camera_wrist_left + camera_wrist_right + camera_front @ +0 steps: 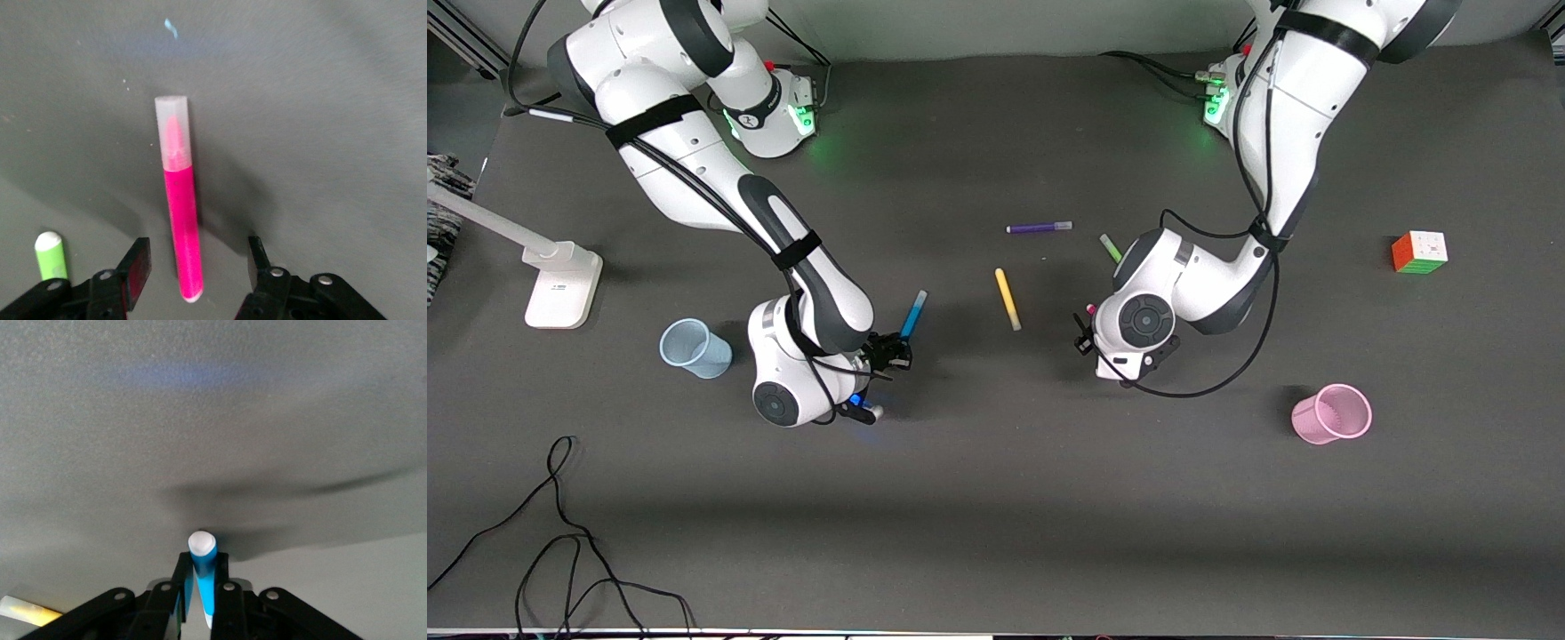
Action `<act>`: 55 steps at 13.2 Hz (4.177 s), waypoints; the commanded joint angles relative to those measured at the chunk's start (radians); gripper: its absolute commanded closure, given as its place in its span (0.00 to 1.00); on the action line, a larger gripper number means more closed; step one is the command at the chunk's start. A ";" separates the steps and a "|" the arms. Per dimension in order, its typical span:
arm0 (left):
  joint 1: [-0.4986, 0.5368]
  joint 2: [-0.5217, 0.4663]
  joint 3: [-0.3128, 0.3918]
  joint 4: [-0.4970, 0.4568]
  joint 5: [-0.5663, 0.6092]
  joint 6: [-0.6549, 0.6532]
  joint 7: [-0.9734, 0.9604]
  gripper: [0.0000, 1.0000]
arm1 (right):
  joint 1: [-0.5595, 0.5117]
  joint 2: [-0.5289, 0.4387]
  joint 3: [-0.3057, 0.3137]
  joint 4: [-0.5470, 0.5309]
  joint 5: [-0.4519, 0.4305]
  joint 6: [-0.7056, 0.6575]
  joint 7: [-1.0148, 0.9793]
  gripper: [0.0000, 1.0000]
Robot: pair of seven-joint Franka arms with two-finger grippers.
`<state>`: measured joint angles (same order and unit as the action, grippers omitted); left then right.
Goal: Place pink and blue markers in matching cups
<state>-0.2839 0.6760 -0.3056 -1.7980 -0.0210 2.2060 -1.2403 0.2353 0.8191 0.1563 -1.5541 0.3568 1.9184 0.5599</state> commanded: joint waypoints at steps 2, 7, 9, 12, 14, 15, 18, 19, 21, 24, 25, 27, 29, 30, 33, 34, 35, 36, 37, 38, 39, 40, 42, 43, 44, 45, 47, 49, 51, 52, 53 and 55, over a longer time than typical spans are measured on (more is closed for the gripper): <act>-0.009 -0.032 0.005 -0.057 -0.013 0.032 -0.019 0.55 | -0.007 -0.004 -0.004 0.028 0.008 -0.010 0.018 1.00; 0.006 -0.052 0.002 -0.055 -0.011 0.009 -0.016 1.00 | -0.007 -0.228 -0.024 -0.001 -0.165 -0.076 0.014 1.00; 0.021 -0.082 0.002 -0.023 -0.011 -0.067 -0.004 1.00 | -0.008 -0.332 -0.055 -0.055 -0.281 -0.039 -0.006 1.00; 0.083 -0.116 0.000 0.153 -0.013 -0.363 0.054 1.00 | -0.011 -0.441 -0.154 -0.096 -0.320 0.005 -0.144 1.00; 0.156 -0.115 0.002 0.314 -0.040 -0.584 0.163 1.00 | -0.010 -0.547 -0.208 -0.191 -0.343 0.101 -0.230 1.00; 0.199 -0.113 0.003 0.381 -0.051 -0.668 0.247 1.00 | -0.010 -0.605 -0.224 -0.257 -0.379 0.161 -0.276 1.00; 0.360 -0.079 0.005 0.517 -0.059 -0.811 0.549 1.00 | -0.010 -0.800 -0.305 -0.546 -0.404 0.394 -0.444 1.00; 0.408 -0.063 0.005 0.535 -0.060 -0.825 0.650 1.00 | -0.010 -0.848 -0.326 -0.631 -0.406 0.457 -0.469 1.00; 0.497 -0.018 0.005 0.554 -0.091 -0.825 0.786 1.00 | -0.011 -0.891 -0.362 -0.672 -0.407 0.476 -0.524 1.00; 0.592 0.060 0.005 0.598 -0.165 -0.835 0.847 1.00 | -0.011 -0.888 -0.461 -0.759 -0.406 0.667 -0.720 1.00; 0.614 0.077 0.006 0.597 -0.194 -0.835 0.886 1.00 | -0.013 -0.877 -0.471 -0.794 -0.407 0.754 -0.739 1.00; 0.673 0.125 0.006 0.597 -0.266 -0.835 0.913 1.00 | -0.013 -0.853 -0.471 -0.845 -0.404 0.865 -0.735 1.00; 0.680 0.142 0.010 0.597 -0.267 -0.824 0.961 1.00 | -0.011 -0.844 -0.471 -0.850 -0.401 0.887 -0.732 1.00; 0.681 0.149 0.010 0.597 -0.267 -0.815 0.966 1.00 | -0.011 -0.834 -0.471 -0.865 -0.401 0.905 -0.733 1.00; 0.681 0.157 0.017 0.600 -0.255 -0.796 1.036 0.72 | -0.011 -0.815 -0.471 -0.896 -0.395 0.915 -0.721 1.00; 0.681 0.157 0.019 0.600 -0.255 -0.796 1.036 0.51 | -0.011 -0.813 -0.471 -0.894 -0.395 0.909 -0.719 0.94; 0.680 0.157 0.020 0.600 -0.254 -0.795 1.036 0.21 | -0.011 -0.813 -0.471 -0.894 -0.395 0.901 -0.721 0.50; 0.680 0.157 0.019 0.600 -0.249 -0.796 1.038 0.02 | -0.011 -0.814 -0.471 -0.893 -0.395 0.895 -0.719 0.01; 0.677 0.154 0.019 0.603 -0.235 -0.802 1.036 0.01 | -0.011 -0.819 -0.471 -0.890 -0.395 0.874 -0.719 0.00; 0.671 0.151 0.019 0.612 -0.228 -0.813 1.036 0.01 | -0.010 -0.830 -0.468 -0.880 -0.395 0.849 -0.716 0.00; 0.667 0.145 0.017 0.612 -0.215 -0.816 1.036 0.01 | -0.008 -0.839 -0.463 -0.867 -0.395 0.820 -0.716 0.00; 0.663 0.139 0.014 0.614 -0.206 -0.827 1.027 0.01 | -0.008 -0.844 -0.462 -0.847 -0.395 0.780 -0.716 0.00; 0.631 0.125 0.013 0.608 -0.185 -0.833 0.994 0.01 | -0.007 -0.859 -0.458 -0.769 -0.394 0.644 -0.716 0.00; 0.608 0.102 0.011 0.598 -0.159 -0.833 0.958 0.01 | -0.007 -0.859 -0.455 -0.688 -0.391 0.517 -0.715 0.00; 0.577 0.061 0.013 0.560 -0.143 -0.825 0.934 0.01 | -0.005 -0.848 -0.451 -0.590 -0.389 0.363 -0.698 0.00; 0.560 0.004 0.014 0.490 -0.136 -0.803 0.929 0.02 | -0.004 -0.839 -0.433 -0.504 -0.391 0.237 -0.651 0.00; 0.554 -0.143 0.014 0.250 -0.119 -0.667 0.927 0.03 | -0.005 -0.847 -0.362 -0.378 -0.391 0.072 -0.560 0.00; 0.529 -0.272 0.016 -0.016 -0.108 -0.458 0.929 0.04 | -0.007 -0.874 -0.334 -0.313 -0.391 -0.008 -0.517 0.00; 0.519 -0.308 0.014 -0.168 -0.059 -0.277 0.924 0.05 | -0.010 -0.896 -0.304 -0.215 -0.391 -0.127 -0.517 0.00; 0.506 -0.305 0.016 -0.204 -0.050 -0.222 0.911 0.05 | -0.025 -0.896 -0.263 -0.157 -0.389 -0.195 -0.515 0.00; 0.496 -0.299 0.017 -0.222 -0.019 -0.189 0.871 0.08 | -0.066 -0.896 -0.209 -0.108 -0.389 -0.244 -0.515 0.00; 0.491 -0.305 0.014 -0.294 0.058 -0.113 0.782 0.15 | -0.080 -0.899 -0.179 -0.090 -0.375 -0.272 -0.497 0.00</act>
<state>0.2291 0.4263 -0.3053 -1.9980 -0.0147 2.0253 -0.3799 0.1819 -0.0893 -0.0569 -1.6809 -0.0301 1.6820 0.0367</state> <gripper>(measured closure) 0.093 0.000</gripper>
